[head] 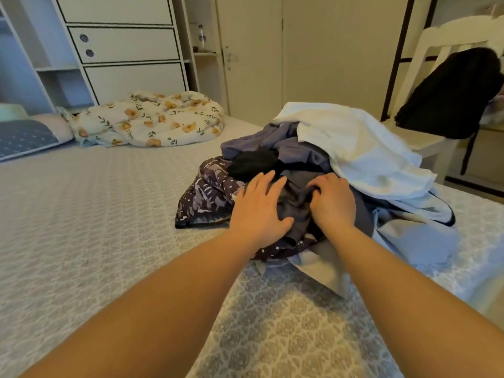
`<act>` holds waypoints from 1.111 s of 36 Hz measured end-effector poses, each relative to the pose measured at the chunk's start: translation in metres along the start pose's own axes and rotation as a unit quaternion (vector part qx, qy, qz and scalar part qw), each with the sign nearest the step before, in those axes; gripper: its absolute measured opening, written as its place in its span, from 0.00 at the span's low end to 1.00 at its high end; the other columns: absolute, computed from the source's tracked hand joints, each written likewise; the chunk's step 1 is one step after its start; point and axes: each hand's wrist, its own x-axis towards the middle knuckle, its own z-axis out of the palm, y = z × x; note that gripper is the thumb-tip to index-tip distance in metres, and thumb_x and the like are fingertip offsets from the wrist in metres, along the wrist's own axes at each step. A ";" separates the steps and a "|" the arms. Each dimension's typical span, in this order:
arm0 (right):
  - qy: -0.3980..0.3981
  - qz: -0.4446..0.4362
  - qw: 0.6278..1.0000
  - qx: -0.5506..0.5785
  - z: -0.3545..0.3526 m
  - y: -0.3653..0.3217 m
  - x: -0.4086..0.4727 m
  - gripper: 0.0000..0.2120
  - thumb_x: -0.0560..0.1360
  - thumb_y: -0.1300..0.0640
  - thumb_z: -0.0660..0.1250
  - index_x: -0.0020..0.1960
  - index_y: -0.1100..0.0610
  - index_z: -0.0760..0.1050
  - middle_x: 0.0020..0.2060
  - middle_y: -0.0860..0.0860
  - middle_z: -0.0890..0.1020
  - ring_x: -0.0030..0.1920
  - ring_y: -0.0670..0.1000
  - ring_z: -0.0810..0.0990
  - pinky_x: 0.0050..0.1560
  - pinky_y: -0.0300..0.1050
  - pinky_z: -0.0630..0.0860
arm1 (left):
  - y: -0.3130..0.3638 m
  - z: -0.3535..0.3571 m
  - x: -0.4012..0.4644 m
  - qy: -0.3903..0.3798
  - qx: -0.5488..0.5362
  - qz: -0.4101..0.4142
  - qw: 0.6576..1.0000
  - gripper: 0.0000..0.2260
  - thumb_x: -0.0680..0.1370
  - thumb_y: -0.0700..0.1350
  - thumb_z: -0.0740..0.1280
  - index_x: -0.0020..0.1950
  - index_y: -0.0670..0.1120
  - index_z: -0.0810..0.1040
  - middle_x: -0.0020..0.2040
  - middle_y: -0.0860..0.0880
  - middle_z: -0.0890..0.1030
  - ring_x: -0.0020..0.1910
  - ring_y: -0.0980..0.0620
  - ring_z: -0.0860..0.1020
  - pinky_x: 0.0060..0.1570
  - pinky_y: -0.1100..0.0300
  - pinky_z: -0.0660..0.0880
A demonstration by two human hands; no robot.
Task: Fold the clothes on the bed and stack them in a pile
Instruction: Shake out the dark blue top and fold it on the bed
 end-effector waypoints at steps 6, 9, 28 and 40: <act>-0.037 0.079 0.967 0.240 0.005 -0.006 -0.023 0.14 0.80 0.64 0.52 0.55 0.54 0.74 0.43 0.54 0.76 0.37 0.54 0.72 0.33 0.43 0.64 | -0.001 0.001 -0.001 0.004 -0.036 0.032 0.999 0.40 0.74 0.59 0.67 0.78 0.59 0.45 0.79 0.54 0.46 0.77 0.50 0.43 0.74 0.43 0.49; -0.068 0.065 0.951 0.293 -0.009 -0.002 -0.040 0.14 0.79 0.67 0.51 0.47 0.54 0.72 0.37 0.50 0.75 0.34 0.46 0.71 0.28 0.33 0.65 | 0.000 -0.004 -0.007 -0.022 -0.035 0.071 0.997 0.23 0.77 0.55 0.65 0.72 0.59 0.66 0.78 0.55 0.51 0.77 0.50 0.43 0.74 0.42 0.47; -0.218 -0.134 0.963 0.089 -0.084 -0.034 -0.113 0.19 0.75 0.58 0.68 0.63 0.45 0.70 0.53 0.47 0.75 0.48 0.52 0.75 0.46 0.50 0.74 | 0.023 -0.112 -0.100 -0.160 -0.311 -0.054 0.935 0.14 0.83 0.43 0.53 0.38 0.51 0.68 0.34 0.51 0.70 0.31 0.53 0.66 0.32 0.62 0.63; -0.267 -0.088 0.959 -0.014 -0.099 -0.112 -0.122 0.06 0.82 0.58 0.55 0.53 0.52 0.71 0.50 0.56 0.78 0.46 0.60 0.76 0.41 0.53 0.70 | -0.056 -0.202 -0.223 0.035 -0.662 -0.330 0.672 0.10 0.78 0.45 0.62 0.49 0.41 0.81 0.46 0.41 0.83 0.42 0.44 0.81 0.43 0.54 0.75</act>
